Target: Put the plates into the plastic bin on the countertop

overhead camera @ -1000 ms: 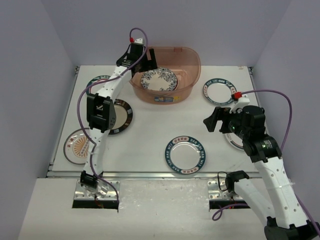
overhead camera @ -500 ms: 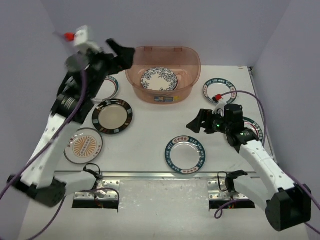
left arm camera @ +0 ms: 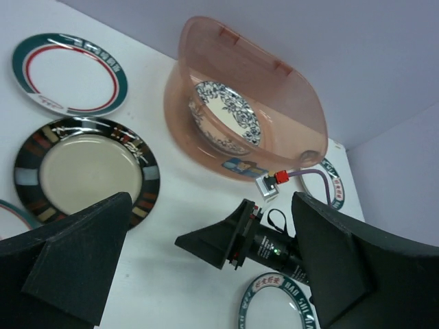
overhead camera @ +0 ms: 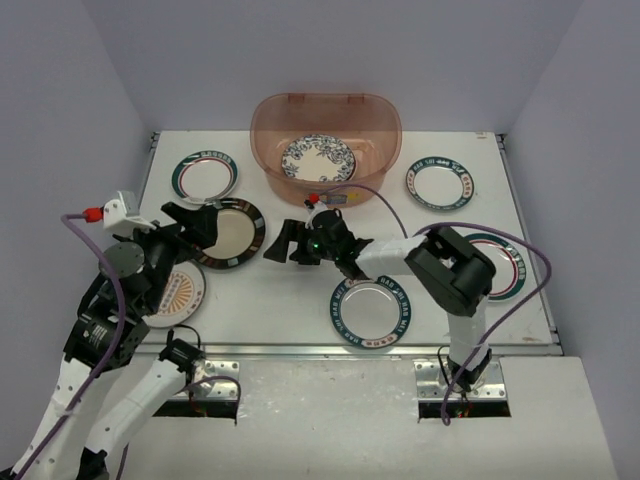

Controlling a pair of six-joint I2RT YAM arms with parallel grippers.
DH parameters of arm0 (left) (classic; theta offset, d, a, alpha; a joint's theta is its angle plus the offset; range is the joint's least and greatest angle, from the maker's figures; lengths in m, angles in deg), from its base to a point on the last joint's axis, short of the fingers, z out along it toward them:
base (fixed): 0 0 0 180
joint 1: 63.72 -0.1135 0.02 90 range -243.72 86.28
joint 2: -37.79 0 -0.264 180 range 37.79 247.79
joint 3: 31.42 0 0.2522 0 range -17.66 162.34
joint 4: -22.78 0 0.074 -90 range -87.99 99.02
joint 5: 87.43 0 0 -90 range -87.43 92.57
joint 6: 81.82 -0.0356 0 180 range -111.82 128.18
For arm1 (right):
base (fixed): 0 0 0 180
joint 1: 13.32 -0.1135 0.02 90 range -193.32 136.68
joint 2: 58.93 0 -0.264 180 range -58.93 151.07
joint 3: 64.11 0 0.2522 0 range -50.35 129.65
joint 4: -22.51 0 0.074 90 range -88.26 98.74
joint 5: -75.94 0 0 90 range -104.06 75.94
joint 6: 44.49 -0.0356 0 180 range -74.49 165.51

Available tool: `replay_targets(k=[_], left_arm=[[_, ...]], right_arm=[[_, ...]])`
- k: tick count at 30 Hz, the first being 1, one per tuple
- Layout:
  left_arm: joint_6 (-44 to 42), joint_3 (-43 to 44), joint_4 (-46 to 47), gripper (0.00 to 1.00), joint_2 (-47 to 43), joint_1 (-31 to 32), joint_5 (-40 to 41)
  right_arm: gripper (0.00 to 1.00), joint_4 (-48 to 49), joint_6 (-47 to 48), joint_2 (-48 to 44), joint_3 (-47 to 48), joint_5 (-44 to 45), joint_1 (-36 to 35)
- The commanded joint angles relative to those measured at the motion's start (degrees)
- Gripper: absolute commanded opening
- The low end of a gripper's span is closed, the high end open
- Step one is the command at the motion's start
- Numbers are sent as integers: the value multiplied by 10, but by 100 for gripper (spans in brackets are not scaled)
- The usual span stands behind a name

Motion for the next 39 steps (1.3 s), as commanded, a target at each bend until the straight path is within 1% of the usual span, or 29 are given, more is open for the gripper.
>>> replay_targets(k=[1, 3, 4, 7, 11, 14, 18, 22, 24, 25, 27, 31, 33, 34, 36, 39], left_arm=[[-46, -12, -41, 100, -63, -3, 60], [-50, -35, -49, 100, -83, -3, 74], [-51, -49, -49, 100, -96, -3, 79], [-40, -76, -47, 100, -136, -2, 87], [-41, -89, -32, 100, -175, -2, 88], [-41, -93, -31, 100, -182, -2, 78], [-42, -93, -31, 100, -184, -2, 77], [-42, -93, -30, 100, -184, -2, 76], [-42, -94, -30, 100, -185, -2, 77], [-42, -94, -30, 100, -185, -2, 78], [-41, -95, -30, 100, -186, -2, 80], [-41, -95, -30, 100, -185, -2, 80], [-42, -96, -29, 100, -182, -3, 78], [-42, -96, -29, 100, -181, -2, 77], [-42, -96, -29, 100, -178, -3, 76], [-42, -96, -30, 100, -179, -2, 76]], right_arm=[[94, 72, -64, 78, 74, 86, -27], [92, 66, -98, 122, 102, 123, -34], [91, 61, -106, 133, 111, 127, -36], [85, 7, -175, 195, 167, 154, -38], [72, -25, -246, 245, 198, 173, -38], [58, -45, -281, 275, 227, 170, -39], [39, -67, -301, 290, 249, 176, -38], [16, -73, -322, 305, 266, 173, -38], [2, -68, -322, 311, 273, 167, -37], [0, -58, -322, 310, 269, 165, -37], [0, -32, -327, 284, 238, 175, -38], [0, 63, -341, 201, 110, 210, -37], [0, 92, -326, 149, 65, 214, -35], [0, 103, -314, 127, 49, 205, -32], [0, 135, -293, 83, 24, 153, -23], [0, 160, -273, 42, 6, 86, -13]])
